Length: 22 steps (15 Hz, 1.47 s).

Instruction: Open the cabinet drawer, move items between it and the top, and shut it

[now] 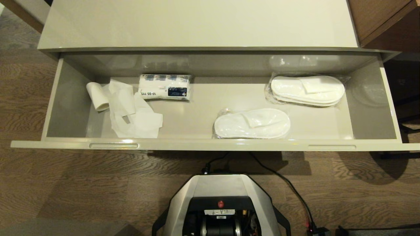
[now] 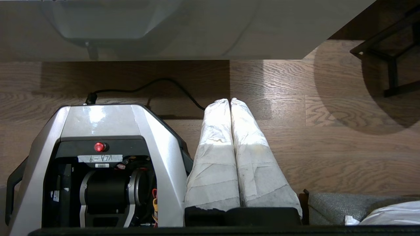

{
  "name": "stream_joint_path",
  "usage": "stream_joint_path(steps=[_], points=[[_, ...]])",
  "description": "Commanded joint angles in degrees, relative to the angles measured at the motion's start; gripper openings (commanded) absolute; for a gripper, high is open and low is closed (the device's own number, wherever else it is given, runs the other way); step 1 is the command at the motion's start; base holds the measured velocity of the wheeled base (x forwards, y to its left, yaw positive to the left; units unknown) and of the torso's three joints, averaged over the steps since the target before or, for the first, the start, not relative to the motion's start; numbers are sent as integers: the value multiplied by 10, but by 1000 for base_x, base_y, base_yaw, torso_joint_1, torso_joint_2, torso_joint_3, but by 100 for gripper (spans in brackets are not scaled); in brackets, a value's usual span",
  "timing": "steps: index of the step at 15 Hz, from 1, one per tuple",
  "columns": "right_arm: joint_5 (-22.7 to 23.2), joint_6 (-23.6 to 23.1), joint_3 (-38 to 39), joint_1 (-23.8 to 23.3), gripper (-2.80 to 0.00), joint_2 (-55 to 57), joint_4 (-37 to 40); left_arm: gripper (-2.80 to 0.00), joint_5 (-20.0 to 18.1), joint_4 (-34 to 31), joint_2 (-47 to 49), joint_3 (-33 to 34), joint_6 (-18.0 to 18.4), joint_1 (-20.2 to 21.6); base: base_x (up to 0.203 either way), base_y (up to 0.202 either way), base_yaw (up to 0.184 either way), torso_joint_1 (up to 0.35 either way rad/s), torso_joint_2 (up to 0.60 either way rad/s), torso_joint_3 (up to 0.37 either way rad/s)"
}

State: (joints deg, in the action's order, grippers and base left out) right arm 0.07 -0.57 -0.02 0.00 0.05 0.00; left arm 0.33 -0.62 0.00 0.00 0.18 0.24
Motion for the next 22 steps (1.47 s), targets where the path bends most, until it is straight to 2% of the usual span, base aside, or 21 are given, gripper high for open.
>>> stream_joint_path(steps=[1, 22], points=[[0, 0, 1, 0, -280, 0, 0, -280, 0, 0, 1, 0, 0, 0, 0, 0, 0, 0, 0, 0], [0, 0, 1, 0, -280, 0, 0, -280, 0, 0, 1, 0, 0, 0, 0, 0, 0, 0, 0, 0]])
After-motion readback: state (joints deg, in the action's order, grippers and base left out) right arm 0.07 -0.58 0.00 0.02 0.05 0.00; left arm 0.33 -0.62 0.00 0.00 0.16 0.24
